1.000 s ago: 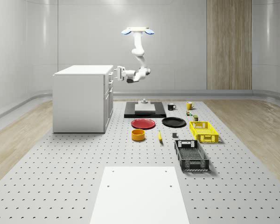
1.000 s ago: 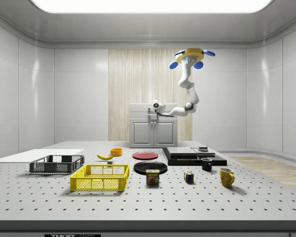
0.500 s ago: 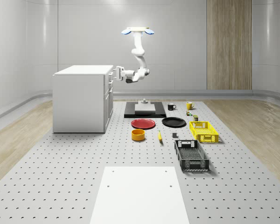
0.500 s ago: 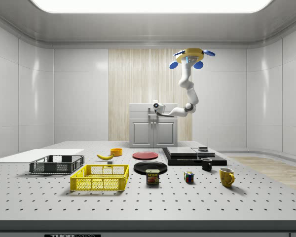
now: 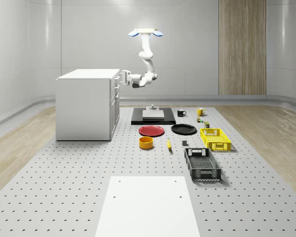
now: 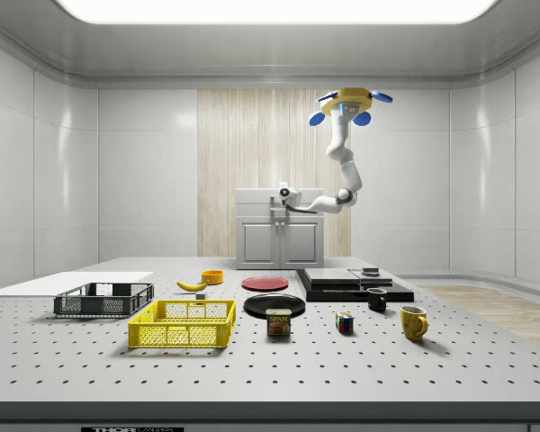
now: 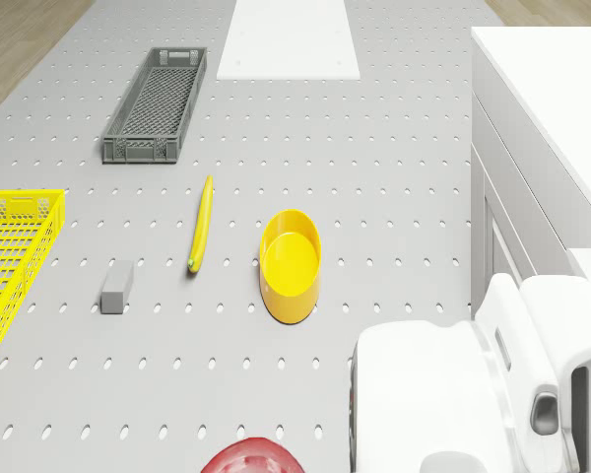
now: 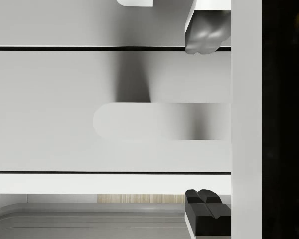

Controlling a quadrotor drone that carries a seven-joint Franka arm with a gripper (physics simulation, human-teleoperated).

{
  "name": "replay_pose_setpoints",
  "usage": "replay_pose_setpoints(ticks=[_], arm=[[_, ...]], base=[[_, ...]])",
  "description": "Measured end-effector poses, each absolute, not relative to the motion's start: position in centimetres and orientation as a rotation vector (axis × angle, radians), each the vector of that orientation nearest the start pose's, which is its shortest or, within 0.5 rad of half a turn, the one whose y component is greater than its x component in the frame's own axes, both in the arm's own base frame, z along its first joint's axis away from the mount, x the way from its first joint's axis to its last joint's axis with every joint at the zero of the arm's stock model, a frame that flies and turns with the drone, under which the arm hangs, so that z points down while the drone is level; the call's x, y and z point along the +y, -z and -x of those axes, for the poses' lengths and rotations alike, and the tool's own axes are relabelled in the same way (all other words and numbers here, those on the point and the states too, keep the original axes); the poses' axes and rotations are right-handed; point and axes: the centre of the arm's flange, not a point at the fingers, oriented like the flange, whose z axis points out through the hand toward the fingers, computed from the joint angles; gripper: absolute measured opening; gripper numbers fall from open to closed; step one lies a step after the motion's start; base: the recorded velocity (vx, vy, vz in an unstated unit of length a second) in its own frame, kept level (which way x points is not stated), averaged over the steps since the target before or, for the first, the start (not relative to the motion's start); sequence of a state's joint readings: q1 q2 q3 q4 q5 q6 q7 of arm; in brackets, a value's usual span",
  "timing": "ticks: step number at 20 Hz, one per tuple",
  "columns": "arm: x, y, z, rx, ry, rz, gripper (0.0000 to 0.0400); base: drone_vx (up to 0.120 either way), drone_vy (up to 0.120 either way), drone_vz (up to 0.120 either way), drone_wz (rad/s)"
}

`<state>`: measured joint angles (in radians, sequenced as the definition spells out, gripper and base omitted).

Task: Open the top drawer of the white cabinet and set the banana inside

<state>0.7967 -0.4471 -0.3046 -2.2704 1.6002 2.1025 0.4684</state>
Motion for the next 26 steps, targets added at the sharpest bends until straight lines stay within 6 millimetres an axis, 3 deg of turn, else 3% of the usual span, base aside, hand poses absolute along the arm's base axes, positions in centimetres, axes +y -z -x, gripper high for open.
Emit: replay_pose_setpoints(ticks=[26], arm=[[25.0,-60.56,-39.41,0.609,-0.613,1.482,0.04]], base=[[0.0,0.0,0.0,0.0]])
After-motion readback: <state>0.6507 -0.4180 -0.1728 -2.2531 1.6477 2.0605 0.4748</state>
